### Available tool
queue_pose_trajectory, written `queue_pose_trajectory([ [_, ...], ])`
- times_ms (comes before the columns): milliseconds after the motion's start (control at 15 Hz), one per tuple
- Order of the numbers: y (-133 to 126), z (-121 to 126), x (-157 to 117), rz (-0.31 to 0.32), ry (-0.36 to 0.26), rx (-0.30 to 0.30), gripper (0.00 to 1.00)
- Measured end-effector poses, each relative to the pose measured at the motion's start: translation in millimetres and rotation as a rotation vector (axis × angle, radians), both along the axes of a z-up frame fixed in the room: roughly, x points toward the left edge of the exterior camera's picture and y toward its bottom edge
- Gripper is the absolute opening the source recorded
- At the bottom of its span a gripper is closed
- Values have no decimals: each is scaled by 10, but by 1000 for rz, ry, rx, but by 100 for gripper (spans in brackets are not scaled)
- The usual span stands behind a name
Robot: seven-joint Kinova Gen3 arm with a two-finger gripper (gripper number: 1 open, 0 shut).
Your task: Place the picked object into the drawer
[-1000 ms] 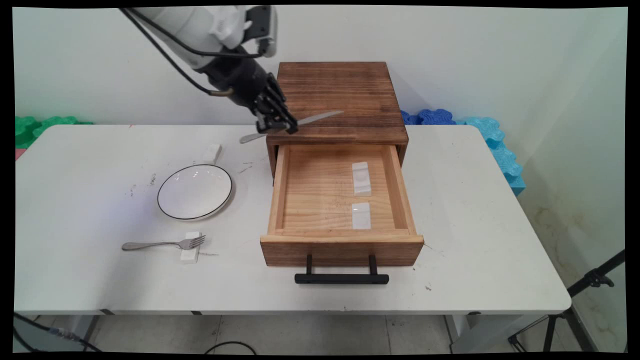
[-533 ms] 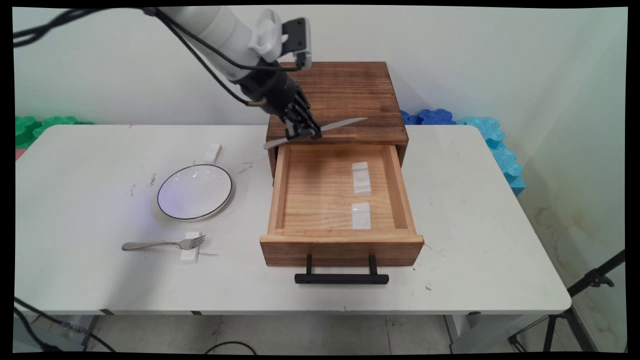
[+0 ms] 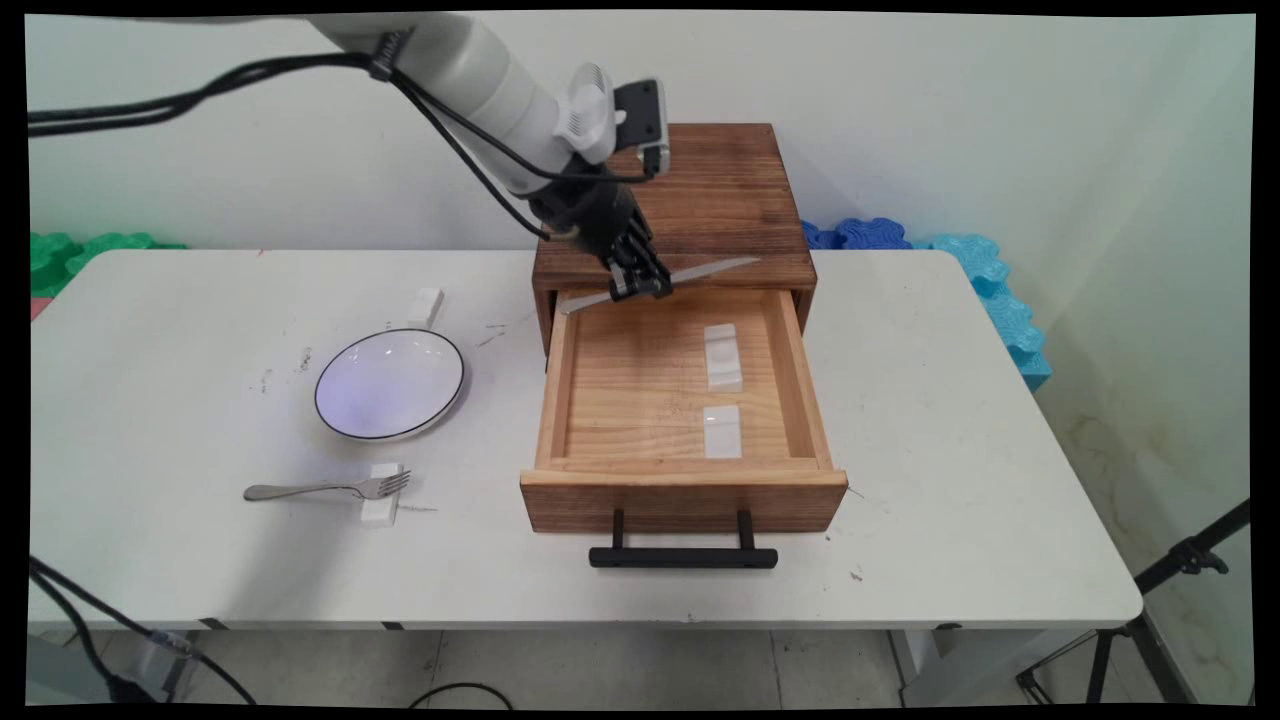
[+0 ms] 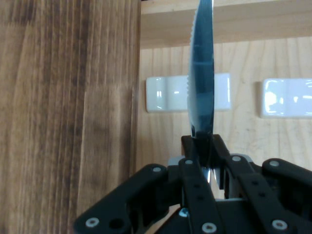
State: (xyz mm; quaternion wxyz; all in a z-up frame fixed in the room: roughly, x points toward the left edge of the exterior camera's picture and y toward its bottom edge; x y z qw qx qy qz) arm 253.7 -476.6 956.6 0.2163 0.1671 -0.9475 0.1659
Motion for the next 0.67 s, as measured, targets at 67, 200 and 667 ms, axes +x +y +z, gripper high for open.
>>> queue_pose_trajectory([
  [67, -16, -29, -13, 0, -1, 1, 0],
  [200, -67, -117, -54, 0, -4, 2, 0],
  [667, -218, -404, -169, 0, -8, 9, 0],
])
